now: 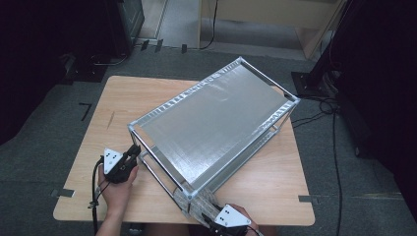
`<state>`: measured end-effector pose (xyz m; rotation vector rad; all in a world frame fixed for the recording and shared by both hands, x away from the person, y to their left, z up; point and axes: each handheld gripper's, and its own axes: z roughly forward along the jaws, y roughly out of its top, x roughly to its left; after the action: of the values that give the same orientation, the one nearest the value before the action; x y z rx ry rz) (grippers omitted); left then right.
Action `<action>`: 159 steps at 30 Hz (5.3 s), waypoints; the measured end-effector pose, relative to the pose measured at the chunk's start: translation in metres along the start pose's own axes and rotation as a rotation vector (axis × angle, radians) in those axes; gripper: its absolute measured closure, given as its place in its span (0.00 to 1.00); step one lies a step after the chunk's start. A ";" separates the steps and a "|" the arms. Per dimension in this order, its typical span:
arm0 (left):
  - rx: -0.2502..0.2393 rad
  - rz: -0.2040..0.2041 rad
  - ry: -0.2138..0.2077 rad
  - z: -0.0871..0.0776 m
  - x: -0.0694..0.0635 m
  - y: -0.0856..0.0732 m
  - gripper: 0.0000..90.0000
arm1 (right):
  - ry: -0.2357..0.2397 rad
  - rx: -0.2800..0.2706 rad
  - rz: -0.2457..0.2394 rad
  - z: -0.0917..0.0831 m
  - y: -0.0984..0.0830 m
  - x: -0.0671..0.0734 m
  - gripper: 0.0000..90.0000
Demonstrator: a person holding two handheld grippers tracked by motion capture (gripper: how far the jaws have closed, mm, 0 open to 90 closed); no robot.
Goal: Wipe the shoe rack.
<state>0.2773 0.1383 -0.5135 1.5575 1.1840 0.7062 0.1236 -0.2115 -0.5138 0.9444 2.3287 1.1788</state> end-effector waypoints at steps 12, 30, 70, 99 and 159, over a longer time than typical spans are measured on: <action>0.006 -0.019 -0.008 -0.001 0.002 0.000 0.88 | -0.008 0.027 0.012 0.003 -0.002 -0.006 0.68; 0.017 -0.052 -0.018 -0.015 0.007 -0.002 0.88 | -0.035 0.057 0.088 0.008 0.003 -0.030 0.69; 0.058 -0.087 -0.083 -0.084 -0.002 -0.028 0.87 | -0.071 0.053 0.203 0.033 0.020 -0.088 0.70; 0.058 -0.023 -0.235 -0.071 -0.032 -0.014 0.84 | -0.225 -0.035 0.496 -0.036 -0.012 -0.058 0.67; 0.128 -0.007 -0.263 -0.066 -0.058 -0.018 0.85 | -0.503 -0.250 0.488 -0.046 0.011 -0.019 0.66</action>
<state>0.1930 0.1083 -0.5028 1.6934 1.0529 0.4117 0.1146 -0.2459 -0.4781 1.5522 1.5632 1.1892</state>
